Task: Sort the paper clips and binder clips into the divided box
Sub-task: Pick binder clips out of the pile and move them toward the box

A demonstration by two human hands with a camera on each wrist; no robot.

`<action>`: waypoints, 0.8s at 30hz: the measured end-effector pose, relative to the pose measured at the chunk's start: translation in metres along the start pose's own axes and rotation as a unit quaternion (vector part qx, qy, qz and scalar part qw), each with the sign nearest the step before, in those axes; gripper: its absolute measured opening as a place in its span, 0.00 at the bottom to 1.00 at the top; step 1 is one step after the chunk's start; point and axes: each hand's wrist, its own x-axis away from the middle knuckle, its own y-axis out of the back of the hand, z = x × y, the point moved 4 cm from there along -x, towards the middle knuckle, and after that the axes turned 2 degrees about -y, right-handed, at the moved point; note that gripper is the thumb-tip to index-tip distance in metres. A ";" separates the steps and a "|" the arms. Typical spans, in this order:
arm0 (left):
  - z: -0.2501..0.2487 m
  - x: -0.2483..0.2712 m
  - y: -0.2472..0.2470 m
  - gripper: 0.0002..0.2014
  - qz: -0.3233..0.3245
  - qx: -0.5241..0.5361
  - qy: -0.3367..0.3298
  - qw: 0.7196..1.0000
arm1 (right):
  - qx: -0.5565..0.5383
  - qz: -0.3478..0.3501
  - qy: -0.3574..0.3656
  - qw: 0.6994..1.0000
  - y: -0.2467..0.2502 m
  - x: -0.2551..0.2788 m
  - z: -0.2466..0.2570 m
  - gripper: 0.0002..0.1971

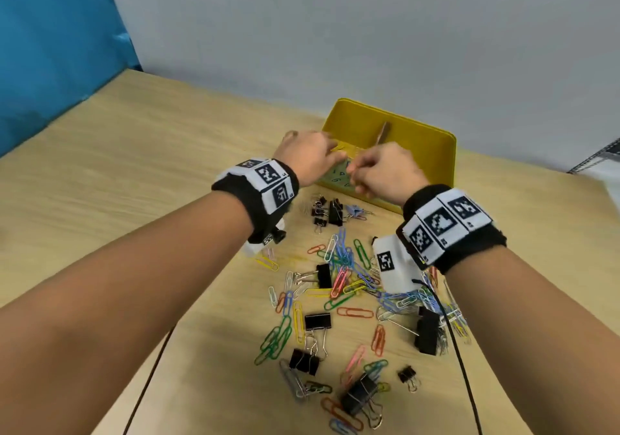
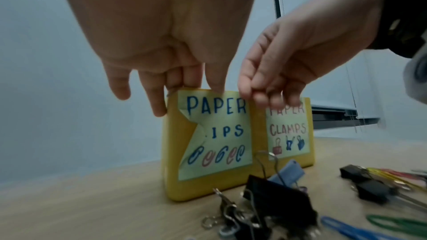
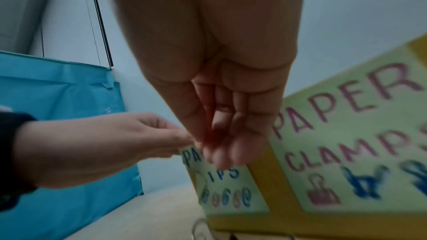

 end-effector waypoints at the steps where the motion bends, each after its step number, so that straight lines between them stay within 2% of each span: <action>1: 0.001 0.005 -0.001 0.23 -0.004 -0.005 0.000 1.000 | 0.052 -0.002 0.006 0.999 -0.003 0.005 -0.003 0.10; 2: 0.001 0.009 -0.001 0.23 -0.015 -0.008 0.000 1.000 | 0.088 -0.017 0.012 0.996 -0.006 0.007 -0.006 0.11; 6: 0.002 0.026 0.000 0.23 -0.041 0.008 -0.001 0.999 | 0.087 -0.023 0.008 0.996 -0.014 0.011 -0.015 0.12; 8: 0.005 0.039 0.006 0.22 -0.105 0.063 0.011 0.992 | 0.103 -0.004 0.000 0.995 -0.017 0.011 -0.020 0.12; 10: 0.013 0.057 0.006 0.19 -0.182 0.136 0.044 0.973 | 0.142 0.023 -0.015 0.990 -0.019 0.014 -0.027 0.11; 11: 0.019 0.065 0.001 0.17 -0.183 0.154 0.065 0.969 | 0.163 0.045 -0.023 0.985 -0.021 0.017 -0.030 0.11; 12: 0.024 0.070 -0.008 0.16 -0.143 0.151 0.078 0.975 | 0.181 0.068 -0.025 0.981 -0.025 0.020 -0.031 0.11; 14: 0.027 0.075 -0.034 0.20 0.044 0.079 0.083 0.992 | 0.197 0.113 -0.017 0.974 -0.036 0.027 -0.029 0.11; 15: 0.027 0.076 -0.046 0.25 0.129 0.036 0.068 0.989 | 0.195 0.138 -0.008 0.971 -0.042 0.032 -0.024 0.12; 17: 0.022 0.079 -0.054 0.32 0.226 -0.008 0.033 0.974 | 0.206 0.181 0.020 0.961 -0.055 0.039 -0.016 0.19; 20: 0.018 0.090 -0.052 0.32 0.294 -0.066 -0.002 0.953 | 0.239 0.212 0.035 0.947 -0.062 0.044 -0.013 0.26; 22: 0.018 0.103 -0.050 0.28 0.322 -0.098 -0.018 0.941 | 0.245 0.223 0.024 0.943 -0.058 0.043 -0.018 0.23; 24: 0.018 0.114 -0.046 0.22 0.321 -0.075 -0.019 0.944 | 0.208 0.186 -0.008 0.960 -0.051 0.037 -0.022 0.19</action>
